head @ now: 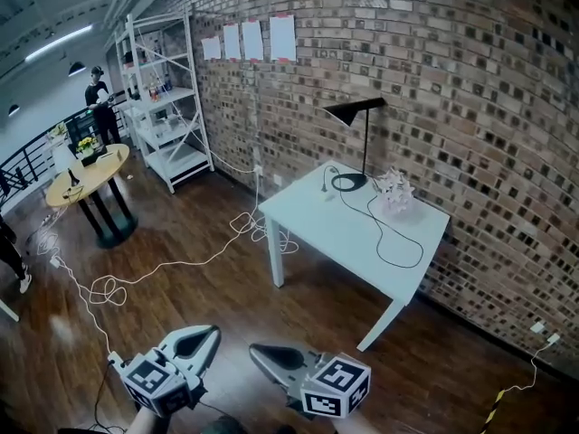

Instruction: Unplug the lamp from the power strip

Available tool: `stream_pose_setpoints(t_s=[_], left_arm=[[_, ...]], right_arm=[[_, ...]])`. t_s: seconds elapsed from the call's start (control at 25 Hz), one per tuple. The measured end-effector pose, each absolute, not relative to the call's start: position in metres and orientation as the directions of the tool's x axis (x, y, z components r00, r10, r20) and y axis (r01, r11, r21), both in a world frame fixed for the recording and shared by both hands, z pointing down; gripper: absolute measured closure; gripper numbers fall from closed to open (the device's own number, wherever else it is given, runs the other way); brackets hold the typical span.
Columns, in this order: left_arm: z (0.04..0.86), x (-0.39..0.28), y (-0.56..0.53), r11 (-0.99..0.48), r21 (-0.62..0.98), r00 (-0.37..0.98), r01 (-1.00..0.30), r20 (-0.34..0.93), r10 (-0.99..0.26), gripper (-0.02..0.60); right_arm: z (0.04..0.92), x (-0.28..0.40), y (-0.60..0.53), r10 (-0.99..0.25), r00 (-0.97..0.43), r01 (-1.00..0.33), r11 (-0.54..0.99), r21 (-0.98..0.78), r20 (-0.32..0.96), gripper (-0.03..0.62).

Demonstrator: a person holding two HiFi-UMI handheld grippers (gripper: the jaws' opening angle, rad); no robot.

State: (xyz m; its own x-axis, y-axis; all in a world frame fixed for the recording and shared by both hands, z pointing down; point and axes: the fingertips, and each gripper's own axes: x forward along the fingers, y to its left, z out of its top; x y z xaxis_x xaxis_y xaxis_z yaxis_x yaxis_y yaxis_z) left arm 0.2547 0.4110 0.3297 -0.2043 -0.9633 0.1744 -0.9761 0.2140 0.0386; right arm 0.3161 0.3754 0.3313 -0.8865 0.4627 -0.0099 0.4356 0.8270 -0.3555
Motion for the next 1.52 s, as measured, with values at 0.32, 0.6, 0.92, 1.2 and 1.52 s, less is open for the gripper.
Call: stream_pose_setpoints(t_s=[0.32,0.6,0.92,1.2,1.52], left_arm=[[0.347,0.217,0.413,0.193,0.012,-0.189,-0.981,0.144,-0.971,0.583],[0.347,0.173,0.394,0.144,0.121,-0.127,-0.982,0.141,-0.982,0.583],[0.333,0.104,0.389,0.050,0.146,-0.037,-0.988,0.091,-0.995,0.583],[0.337,0.065,0.387,-0.022,0.169,0.037,-0.985,0.084,-0.996,0.583],[0.335,0.032,0.385,-0.058,0.191,0.070,-0.980,0.054,-0.996,0.583]], right_arm=[[0.333,0.286,0.376,0.452,-0.892,0.419,0.841,-0.343,0.020,0.603],[0.337,0.235,0.369,0.399,-0.913,0.358,0.881,-0.311,0.081,0.603],[0.331,0.164,0.376,0.333,-0.936,0.292,0.917,-0.272,0.115,0.603],[0.333,0.119,0.382,0.283,-0.947,0.239,0.936,-0.258,0.151,0.603],[0.335,0.091,0.386,0.243,-0.957,0.199,0.948,-0.248,0.160,0.602]])
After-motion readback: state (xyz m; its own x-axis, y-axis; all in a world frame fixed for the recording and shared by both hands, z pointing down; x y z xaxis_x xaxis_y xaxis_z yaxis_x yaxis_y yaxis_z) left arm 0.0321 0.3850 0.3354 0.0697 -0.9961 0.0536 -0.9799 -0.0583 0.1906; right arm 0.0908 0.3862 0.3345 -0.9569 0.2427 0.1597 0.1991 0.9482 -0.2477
